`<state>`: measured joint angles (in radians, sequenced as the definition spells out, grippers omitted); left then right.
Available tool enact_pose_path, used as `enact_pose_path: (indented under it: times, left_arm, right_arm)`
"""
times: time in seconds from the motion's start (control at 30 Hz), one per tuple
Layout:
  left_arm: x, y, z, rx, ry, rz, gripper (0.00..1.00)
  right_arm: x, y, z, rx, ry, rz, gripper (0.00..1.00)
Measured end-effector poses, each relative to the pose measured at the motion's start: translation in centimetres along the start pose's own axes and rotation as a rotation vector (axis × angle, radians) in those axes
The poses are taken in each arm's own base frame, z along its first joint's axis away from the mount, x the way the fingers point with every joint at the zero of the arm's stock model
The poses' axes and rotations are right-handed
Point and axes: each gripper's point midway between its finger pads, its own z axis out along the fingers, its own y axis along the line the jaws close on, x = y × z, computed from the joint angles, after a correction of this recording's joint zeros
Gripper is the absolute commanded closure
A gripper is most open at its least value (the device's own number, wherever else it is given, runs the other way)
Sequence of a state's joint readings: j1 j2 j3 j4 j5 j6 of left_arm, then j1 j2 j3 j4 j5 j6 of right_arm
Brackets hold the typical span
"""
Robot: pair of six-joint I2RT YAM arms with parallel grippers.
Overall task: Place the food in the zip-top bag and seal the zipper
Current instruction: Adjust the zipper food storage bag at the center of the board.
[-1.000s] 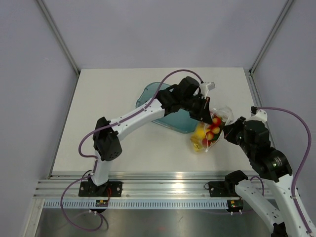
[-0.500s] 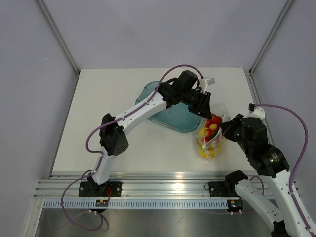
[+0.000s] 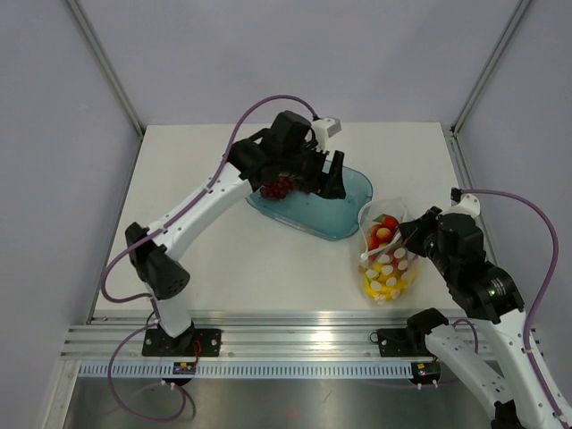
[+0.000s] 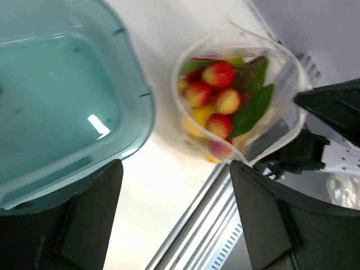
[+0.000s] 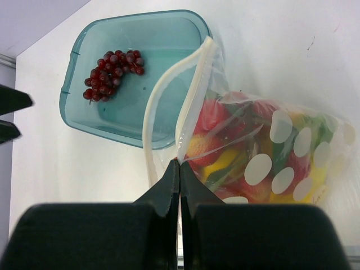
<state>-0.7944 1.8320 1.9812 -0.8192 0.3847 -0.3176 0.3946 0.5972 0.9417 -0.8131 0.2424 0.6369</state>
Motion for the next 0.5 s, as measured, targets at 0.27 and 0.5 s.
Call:
enact_pose_path:
  times: [0.27,0.5]
  left_arm:
    - [4.8,6.2,-2.6,-0.223,0.036,-0.036,0.38]
    - [16.3,9.5,0.6,-0.277,0.324,-0.108,0.39]
  right_arm:
    - [-0.1,0.1,-0.2,-0.006,-0.007,0.010,1.00]
    - [-0.1,0.1,-0.2,-0.006,-0.008,0.010,1.00]
